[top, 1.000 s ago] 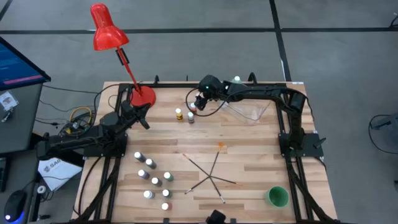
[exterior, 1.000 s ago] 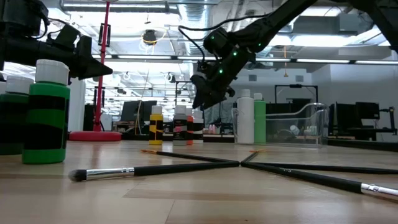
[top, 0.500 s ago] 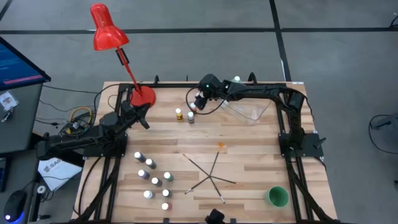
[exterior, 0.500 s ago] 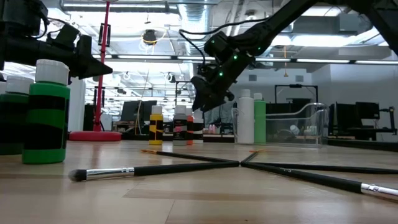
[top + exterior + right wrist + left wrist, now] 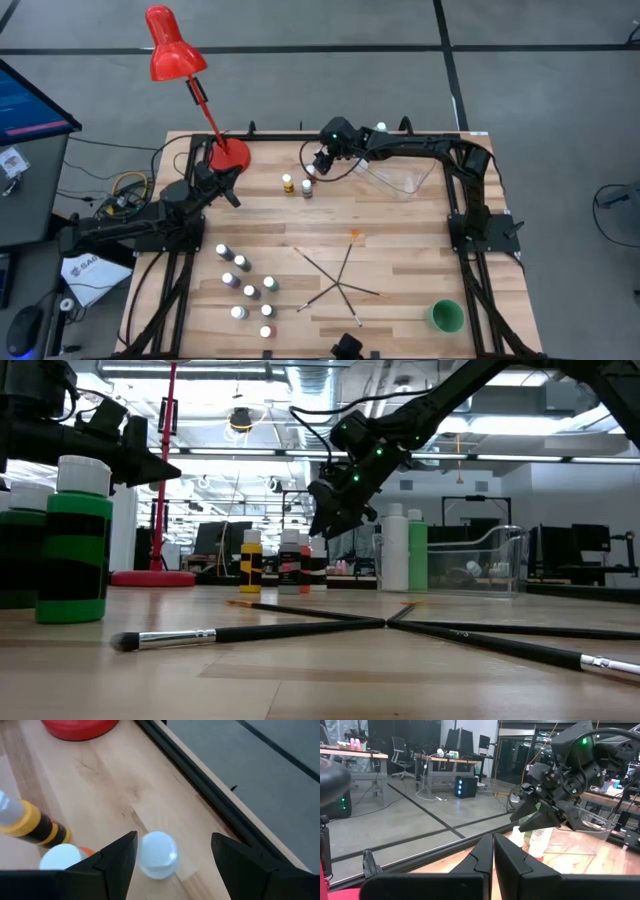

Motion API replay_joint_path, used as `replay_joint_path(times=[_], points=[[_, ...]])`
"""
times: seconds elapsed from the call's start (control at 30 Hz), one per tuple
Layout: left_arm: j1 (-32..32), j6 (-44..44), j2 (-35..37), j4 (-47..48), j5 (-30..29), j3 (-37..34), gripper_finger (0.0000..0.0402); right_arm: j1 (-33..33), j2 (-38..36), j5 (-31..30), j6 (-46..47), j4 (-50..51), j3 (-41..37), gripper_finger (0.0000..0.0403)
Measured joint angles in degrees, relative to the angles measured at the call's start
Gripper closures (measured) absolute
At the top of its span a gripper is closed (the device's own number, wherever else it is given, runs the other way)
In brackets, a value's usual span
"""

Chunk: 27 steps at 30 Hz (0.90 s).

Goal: Pick & Place Paint Supplies
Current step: Put the small white paint bottle into the transparent bin

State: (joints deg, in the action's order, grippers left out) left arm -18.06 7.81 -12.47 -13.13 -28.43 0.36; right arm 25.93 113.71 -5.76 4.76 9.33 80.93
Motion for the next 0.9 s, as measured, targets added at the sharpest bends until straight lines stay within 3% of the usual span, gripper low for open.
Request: replay_joint_path(times=[0.9], points=[[0.0, 0.0, -0.01, -0.43, -0.02, 0.0, 0.0394, 0.02, 2.43, 1.88, 2.8, -0.72, -0.18, 0.0152]])
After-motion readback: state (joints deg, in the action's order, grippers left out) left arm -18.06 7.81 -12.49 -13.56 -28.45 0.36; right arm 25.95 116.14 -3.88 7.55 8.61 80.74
